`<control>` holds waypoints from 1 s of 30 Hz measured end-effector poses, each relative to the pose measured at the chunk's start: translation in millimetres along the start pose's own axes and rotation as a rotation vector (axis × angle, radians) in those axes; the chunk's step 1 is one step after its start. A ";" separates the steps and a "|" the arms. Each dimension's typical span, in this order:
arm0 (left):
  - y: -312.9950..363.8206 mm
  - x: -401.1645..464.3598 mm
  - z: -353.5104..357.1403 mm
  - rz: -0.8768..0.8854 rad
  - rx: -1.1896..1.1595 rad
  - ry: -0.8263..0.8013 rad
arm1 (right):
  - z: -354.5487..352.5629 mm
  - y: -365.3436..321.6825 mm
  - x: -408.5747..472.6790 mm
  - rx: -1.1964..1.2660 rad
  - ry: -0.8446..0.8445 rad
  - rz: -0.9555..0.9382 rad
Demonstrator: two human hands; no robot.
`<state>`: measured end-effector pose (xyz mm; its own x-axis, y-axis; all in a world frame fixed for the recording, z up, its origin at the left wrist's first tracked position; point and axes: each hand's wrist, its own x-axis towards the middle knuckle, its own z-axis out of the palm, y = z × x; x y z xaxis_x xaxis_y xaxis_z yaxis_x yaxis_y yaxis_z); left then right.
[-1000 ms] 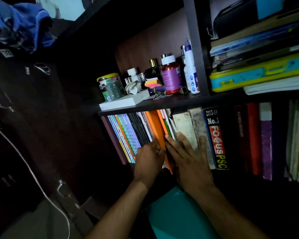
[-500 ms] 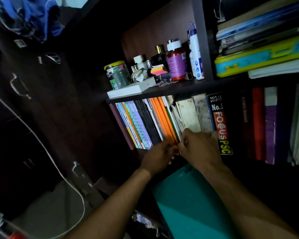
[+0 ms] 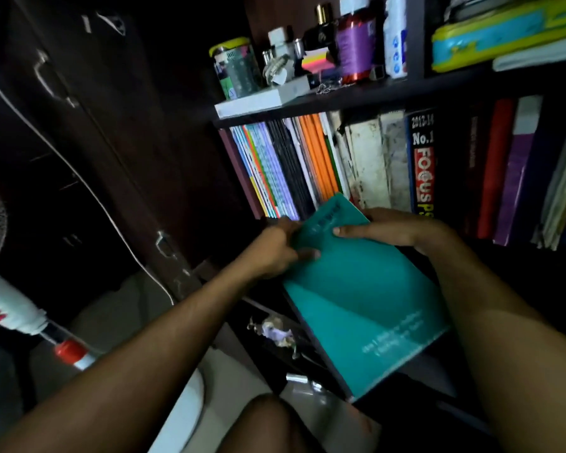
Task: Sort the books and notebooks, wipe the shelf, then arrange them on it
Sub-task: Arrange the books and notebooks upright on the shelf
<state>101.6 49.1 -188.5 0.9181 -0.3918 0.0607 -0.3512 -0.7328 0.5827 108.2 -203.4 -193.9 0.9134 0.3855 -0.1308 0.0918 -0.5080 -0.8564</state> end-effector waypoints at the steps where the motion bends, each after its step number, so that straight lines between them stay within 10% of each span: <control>1: 1.2 1.7 -11.8 0.040 0.065 0.079 | 0.1 0.4 0.6 0.072 0.005 0.003; 8: 25.7 -3.3 -61.2 0.013 0.317 0.642 | 20.1 -10.1 7.4 0.415 0.142 -0.160; 11: 17.3 -18.0 -38.4 -0.037 -0.038 1.005 | 39.7 -16.1 15.3 0.485 0.374 -0.376; 14: 3.9 -45.2 16.6 -0.122 -0.851 0.640 | 51.1 -14.0 26.4 0.511 0.524 -0.454; 16: -8.6 -52.2 38.5 -0.123 -0.907 0.464 | 56.3 -8.4 30.9 0.433 0.564 -0.451; 24: -61.2 -18.9 10.4 -0.221 -0.723 0.893 | 73.6 12.0 40.0 -0.231 0.428 -0.381; 30: -85.6 -2.3 8.3 -0.292 -0.851 0.911 | 85.4 21.8 34.9 -0.662 0.471 -0.448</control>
<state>128.0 108.1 -245.3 0.8531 0.4908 0.1768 -0.1980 -0.0089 0.9802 108.2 -135.3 -259.8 0.7917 0.3726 0.4841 0.5501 -0.7796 -0.2995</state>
